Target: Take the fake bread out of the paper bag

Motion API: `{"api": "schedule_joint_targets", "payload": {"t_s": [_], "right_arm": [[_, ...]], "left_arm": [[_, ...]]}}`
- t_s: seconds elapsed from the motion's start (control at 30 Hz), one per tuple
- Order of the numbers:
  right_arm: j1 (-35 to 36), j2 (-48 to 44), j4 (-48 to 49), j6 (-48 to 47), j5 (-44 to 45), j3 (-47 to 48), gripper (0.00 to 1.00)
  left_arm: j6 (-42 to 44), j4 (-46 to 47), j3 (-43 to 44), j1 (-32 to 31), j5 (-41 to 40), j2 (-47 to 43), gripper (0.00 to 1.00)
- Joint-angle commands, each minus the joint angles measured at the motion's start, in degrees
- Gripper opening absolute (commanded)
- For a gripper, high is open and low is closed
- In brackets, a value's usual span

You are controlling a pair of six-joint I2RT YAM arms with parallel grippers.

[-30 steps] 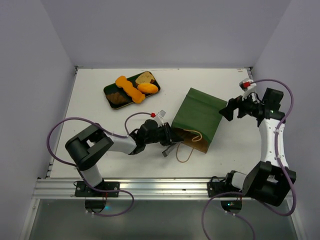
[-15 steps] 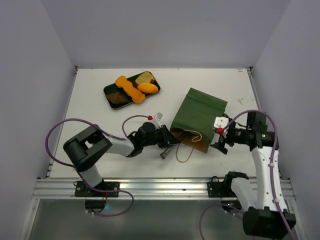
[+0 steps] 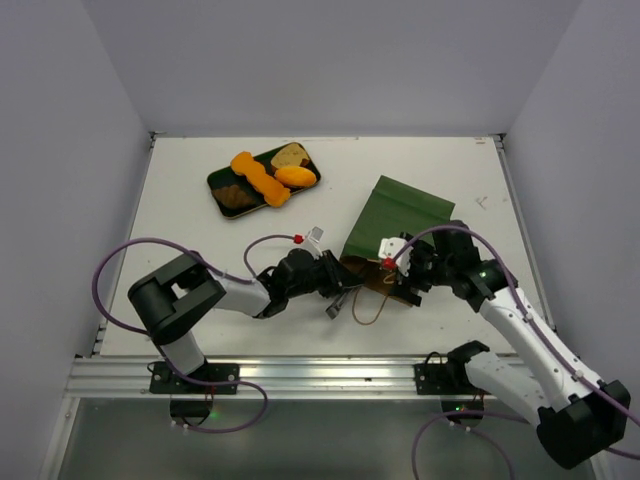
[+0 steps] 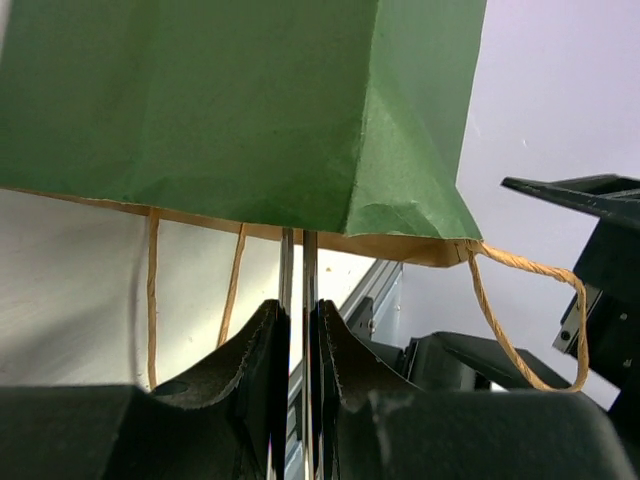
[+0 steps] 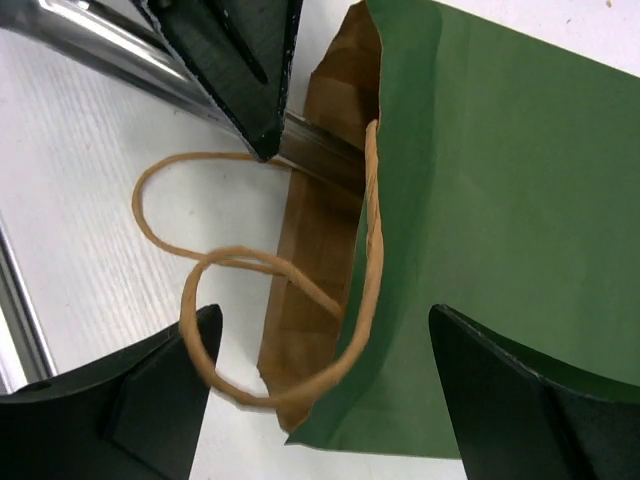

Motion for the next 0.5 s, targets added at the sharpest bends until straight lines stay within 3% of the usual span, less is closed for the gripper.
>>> {"api": "schedule_joint_targets", "payload": {"t_s": [0.0, 0.03, 0.2, 0.47], "right_arm": [[6.4, 1.3, 8.8, 7.5, 14.1, -1.0, 0.88], [7.2, 1.4, 11.2, 8.6, 16.2, -1.6, 0.85], [9.2, 3.9, 13.7, 9.9, 23.0, -1.5, 0.55], [9.3, 5.9, 14.8, 14.5, 20.5, 0.3, 0.21]], "left_arm": [[-2.5, 4.3, -1.1, -1.0, -5.3, -1.9, 0.01], [-3.0, 4.4, -1.0, -1.4, -5.9, -1.9, 0.01], [-4.0, 4.9, -0.9, -2.3, -8.7, -1.4, 0.01], [-6.5, 6.6, 1.0, -3.8, -9.4, 1.8, 0.02]]}}
